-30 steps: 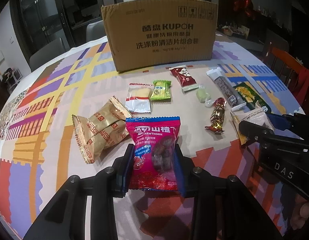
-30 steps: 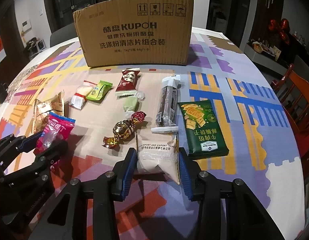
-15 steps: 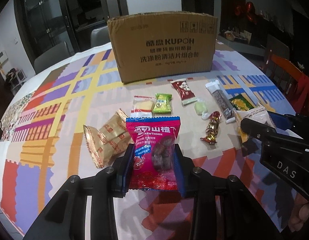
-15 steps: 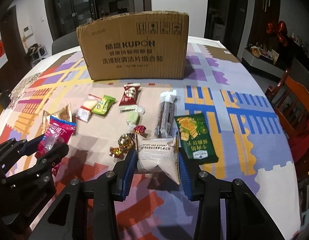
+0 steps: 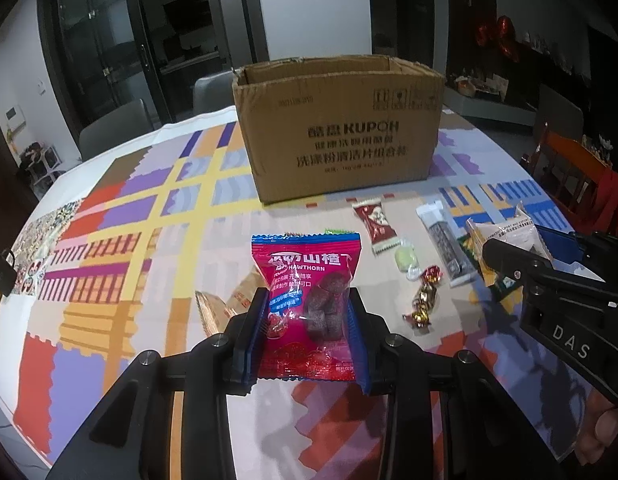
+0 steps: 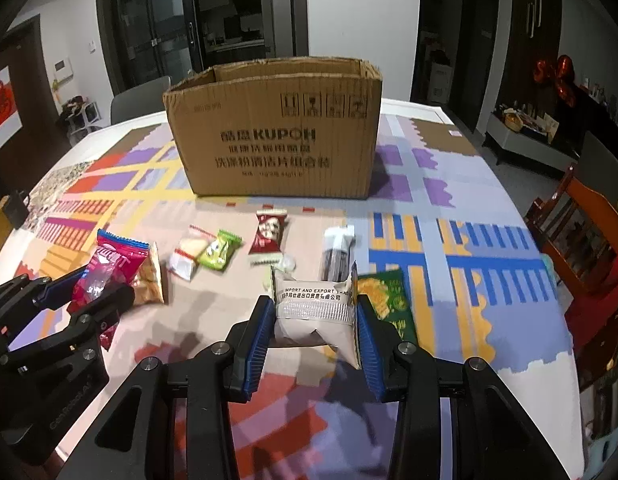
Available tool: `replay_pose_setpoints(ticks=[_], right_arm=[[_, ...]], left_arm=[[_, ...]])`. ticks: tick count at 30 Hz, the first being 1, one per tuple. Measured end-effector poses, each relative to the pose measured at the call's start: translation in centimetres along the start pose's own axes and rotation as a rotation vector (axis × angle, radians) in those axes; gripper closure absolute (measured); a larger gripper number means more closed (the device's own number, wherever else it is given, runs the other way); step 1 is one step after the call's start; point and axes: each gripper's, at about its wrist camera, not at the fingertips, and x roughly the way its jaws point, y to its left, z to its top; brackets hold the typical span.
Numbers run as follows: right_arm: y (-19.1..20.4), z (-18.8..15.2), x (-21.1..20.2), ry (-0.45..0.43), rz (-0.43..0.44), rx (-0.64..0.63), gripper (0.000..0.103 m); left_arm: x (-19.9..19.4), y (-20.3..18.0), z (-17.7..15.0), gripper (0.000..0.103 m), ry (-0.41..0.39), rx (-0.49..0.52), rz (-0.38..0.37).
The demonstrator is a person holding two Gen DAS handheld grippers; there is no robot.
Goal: Organize snacks
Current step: 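Close the left tool on the pink bag while the right tool grasps the white pastry, then lift both held snacks and carry them over the open cardboard box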
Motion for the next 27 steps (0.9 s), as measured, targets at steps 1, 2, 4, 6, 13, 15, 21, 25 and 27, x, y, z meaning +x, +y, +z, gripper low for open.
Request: replay_pose_setpoints(ticks=[1,2,4,6,13,15,21,25,27], right_arm=[[0.0,0.2,-0.1,-0.004,0.001,0.0,0.061],[0.0,0.5,-0.1,-0.009,0.001,0.0,0.061],[0.0,0.9,-0.2,-0.017,0.002,0.001,0.061],[-0.1,1.4,-0.2,-0.024,0.002,0.0,0.061],[-0.2,2.9,-0.4,-0.047,0.004,-0.003,0.061],[-0.2,3.5,-0.4,-0.057,0.003,-0.007,0.061],[-0.3,5.3,-0.3,-0.085,0.009,-0.021,0.061],[-0.2,6.6,-0.1,-0.107,0.018,-0.024,0.061],[-0.2,7.4,0.0,-0.119,0.023,-0.024,0.061]], left_arm=[[-0.1,0.1,0.3,0.067,-0.005,0.0,0.002],[-0.2,0.1,0.5,0.067,-0.008,0.001,0.003],[-0.2,0.2,1.0,0.067,-0.013,0.002,0.006],[-0.3,0.2,1.4,0.067,-0.017,0.003,0.006],[-0.4,0.5,3.1,0.067,-0.04,0.001,0.001],[-0.3,0.6,3.7,0.067,-0.043,-0.003,-0.001],[-0.2,0.9,5.4,0.067,-0.061,-0.009,0.003],[-0.1,1.1,7.0,0.067,-0.081,-0.01,0.006],[-0.1,1.2,7.9,0.067,-0.096,-0.009,0.014]])
